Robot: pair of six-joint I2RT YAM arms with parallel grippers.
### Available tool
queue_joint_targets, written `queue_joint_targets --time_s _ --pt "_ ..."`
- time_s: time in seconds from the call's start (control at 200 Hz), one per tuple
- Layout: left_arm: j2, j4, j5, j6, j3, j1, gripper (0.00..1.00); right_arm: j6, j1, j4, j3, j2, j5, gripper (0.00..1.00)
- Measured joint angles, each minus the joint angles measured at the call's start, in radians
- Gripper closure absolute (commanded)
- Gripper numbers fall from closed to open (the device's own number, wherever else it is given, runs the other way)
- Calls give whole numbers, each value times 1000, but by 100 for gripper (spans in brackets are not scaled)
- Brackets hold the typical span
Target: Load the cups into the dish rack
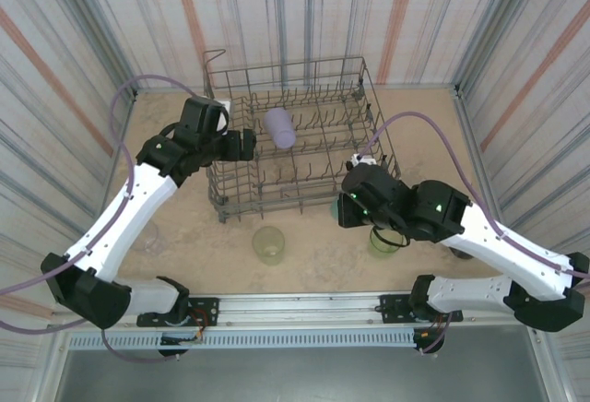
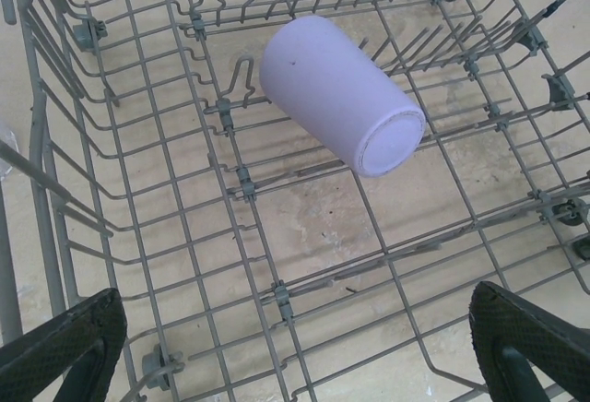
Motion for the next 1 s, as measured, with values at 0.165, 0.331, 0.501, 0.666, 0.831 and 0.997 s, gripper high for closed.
queue_joint_targets --time_s 0.165,0.331,0.501,0.666,0.831,0.997 --pt "14 -7 1 0 46 0 1 -74 -99 -7 72 12 -42 100" --pt "50 -22 4 0 114 0 1 -159 -251 23 127 55 -147 100" --pt "113 -32 13 2 197 0 1 -231 -400 86 163 126 -281 100" --pt "190 -54 24 6 285 0 1 -282 -516 161 179 203 -410 100" --pt "277 -71 40 0 384 4 1 -301 -635 287 171 260 -552 100" --pt "375 -84 90 -24 502 22 1 -283 -742 499 93 272 -704 100"
